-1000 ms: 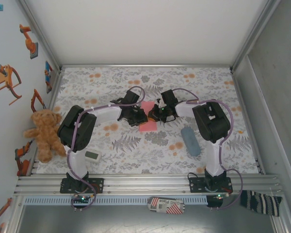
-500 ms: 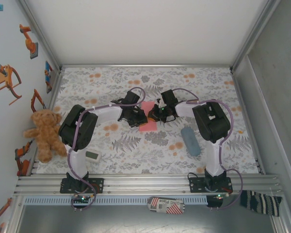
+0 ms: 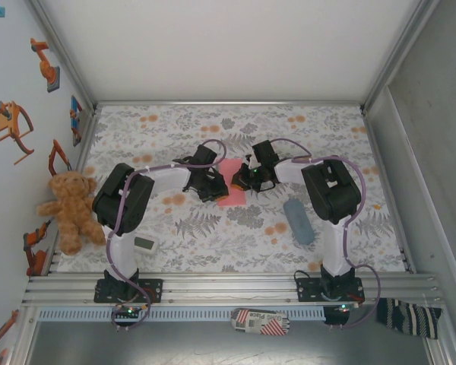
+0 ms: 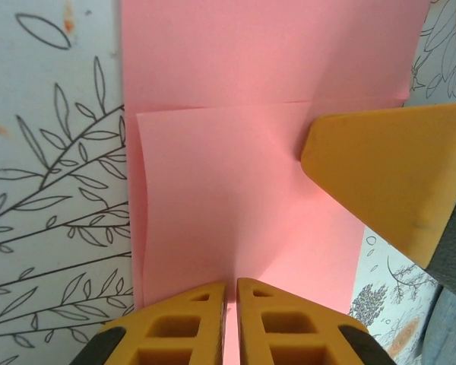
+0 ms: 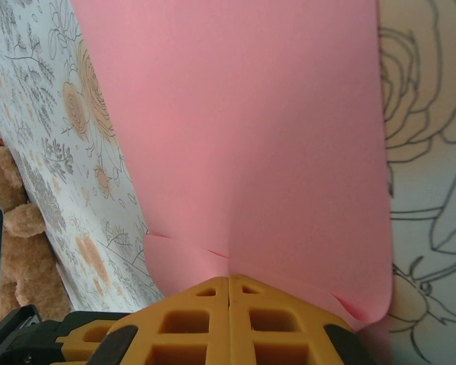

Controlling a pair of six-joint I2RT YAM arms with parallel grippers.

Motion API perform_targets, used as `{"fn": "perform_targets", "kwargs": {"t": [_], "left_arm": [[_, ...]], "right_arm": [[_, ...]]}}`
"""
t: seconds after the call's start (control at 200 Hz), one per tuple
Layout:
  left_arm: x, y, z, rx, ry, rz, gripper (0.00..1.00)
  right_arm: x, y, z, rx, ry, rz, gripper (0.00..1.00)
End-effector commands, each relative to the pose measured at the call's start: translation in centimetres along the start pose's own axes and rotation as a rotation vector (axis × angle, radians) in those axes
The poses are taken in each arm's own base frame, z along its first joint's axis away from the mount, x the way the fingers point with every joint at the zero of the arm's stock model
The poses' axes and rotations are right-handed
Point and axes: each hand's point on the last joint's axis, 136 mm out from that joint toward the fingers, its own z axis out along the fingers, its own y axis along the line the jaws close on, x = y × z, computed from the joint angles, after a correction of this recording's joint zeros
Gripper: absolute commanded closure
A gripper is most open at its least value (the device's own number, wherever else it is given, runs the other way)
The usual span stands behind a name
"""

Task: Fold a paper plane with a square sheet of paper (pick it up from the middle)
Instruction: Fold the triangle a second time at the center of the table.

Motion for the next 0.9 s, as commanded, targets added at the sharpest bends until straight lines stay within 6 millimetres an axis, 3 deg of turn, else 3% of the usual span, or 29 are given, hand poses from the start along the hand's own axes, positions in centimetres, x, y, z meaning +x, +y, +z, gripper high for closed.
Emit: {"fn": "perform_targets", "kwargs": {"t": [0.0, 0.361, 0.731, 0.891], "left_arm": [[1.2, 2.8, 0.2, -0.082, 0.049, -0.008, 0.87], [1.5, 1.7, -0.9, -0.057, 0.047, 0.022, 0.87], [3.1, 4.0, -2.3, -0.166, 0.066, 0.048, 0.87], [1.6, 1.0, -4.1, -0.082, -0.009, 0.076, 0.87]], "right_arm": [[2.0, -8.3, 1.4, 0.248, 0.040, 0.151, 1.00], [2.0, -8.3, 1.4, 0.249, 0.041, 0.155, 1.00], [2.0, -8.5, 1.5, 0.252, 0.045, 0.154, 1.00], [2.1, -8.7, 1.5, 0.256, 0.046, 0.153, 1.00]]}}
